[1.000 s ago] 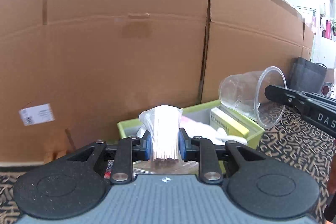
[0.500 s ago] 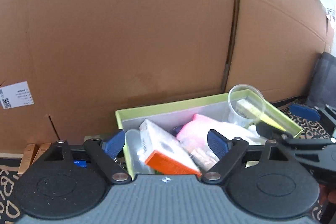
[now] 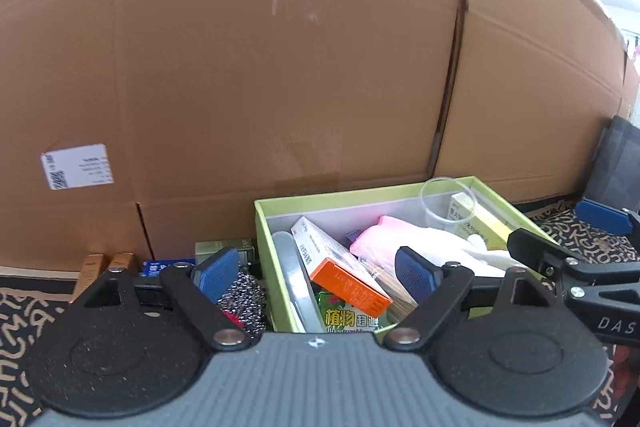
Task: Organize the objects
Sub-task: 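Move both grippers to the copper-coloured boxes beside the blue box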
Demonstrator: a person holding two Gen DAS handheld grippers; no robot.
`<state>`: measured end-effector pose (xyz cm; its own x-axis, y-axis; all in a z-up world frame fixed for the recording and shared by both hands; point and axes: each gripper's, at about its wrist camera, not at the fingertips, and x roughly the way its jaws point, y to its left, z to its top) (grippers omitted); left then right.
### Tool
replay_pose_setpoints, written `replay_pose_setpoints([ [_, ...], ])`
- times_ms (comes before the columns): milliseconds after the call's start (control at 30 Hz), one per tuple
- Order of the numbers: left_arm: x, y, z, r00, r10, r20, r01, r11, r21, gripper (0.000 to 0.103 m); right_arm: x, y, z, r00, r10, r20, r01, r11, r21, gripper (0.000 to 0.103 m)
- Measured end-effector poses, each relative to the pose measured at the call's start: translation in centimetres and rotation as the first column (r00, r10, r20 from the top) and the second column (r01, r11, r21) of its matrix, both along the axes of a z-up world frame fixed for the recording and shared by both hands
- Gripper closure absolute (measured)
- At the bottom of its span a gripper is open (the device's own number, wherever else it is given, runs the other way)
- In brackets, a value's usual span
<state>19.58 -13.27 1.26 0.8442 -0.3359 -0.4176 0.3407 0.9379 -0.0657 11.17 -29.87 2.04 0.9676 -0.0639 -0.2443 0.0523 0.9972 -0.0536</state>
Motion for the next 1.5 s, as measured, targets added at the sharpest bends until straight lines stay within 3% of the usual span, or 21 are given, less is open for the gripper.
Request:
replay_pose_setpoints([
  [200,-3.1,1.9,1.2,0.999,-0.001,0.044,0.001,1.000,0.001,0.014,-2.3,2.0,1.4,0.999,0.042,0.024,-0.042,0.999,0.001,0.000],
  [400,-6.5,6.4,0.1,0.999,0.035,0.031,-0.034,0.999,-0.023,0.010,-4.6,4.7,1.7,0.993,0.112,0.031,-0.112,0.993,0.026,0.000],
  [533,-7.4,10.2,-2.4,0.995,0.071,-0.069,-0.072,0.997,-0.023,0.007,-5.2,7.8,0.3,0.975,0.223,-0.016,-0.222,0.974,0.042,0.000],
  [633,-7.0,13.4,-4.2,0.977,0.073,-0.199,-0.084,0.995,-0.048,0.007,-5.1,10.9,-1.4,0.938,0.334,-0.092,-0.331,0.942,0.050,0.000],
  [733,-6.6,16.6,-5.1,0.957,0.150,-0.247,-0.169,0.984,-0.056,0.007,-4.4,14.2,-3.2,0.899,0.409,-0.156,-0.408,0.912,0.044,0.001],
  [867,-5.9,19.7,-5.1,0.937,0.241,-0.252,-0.265,0.962,-0.067,0.007,-2.4,17.8,-4.3,0.868,0.448,-0.215,-0.445,0.893,0.066,0.013],
  [1033,-3.8,21.4,-5.1,0.923,0.297,-0.243,-0.317,0.948,-0.043,0.007,1.6,22.3,-5.1,0.888,0.392,-0.242,-0.425,0.899,-0.103,0.030],
  [1167,-2.0,22.2,-5.1,0.920,0.318,-0.228,-0.333,0.943,-0.030,0.007,5.7,23.1,-5.3,0.856,0.437,-0.275,-0.448,0.893,0.026,0.040],
  [1267,-0.9,23.1,-5.1,0.916,0.327,-0.234,-0.345,0.938,-0.041,0.007,8.6,24.1,-5.6,0.857,0.421,-0.297,-0.430,0.902,0.037,0.045],
  [1367,-0.4,24.0,-4.9,0.912,0.346,-0.223,-0.364,0.930,-0.047,0.007,11.9,25.2,-5.7,0.838,0.436,-0.327,-0.427,0.898,0.105,0.045],
  [1500,0.6,24.9,-4.7,0.899,0.380,-0.217,-0.398,0.916,-0.044,0.007,16.1,26.8,-6.5,0.838,0.407,-0.364,-0.379,0.913,0.149,0.043],
])
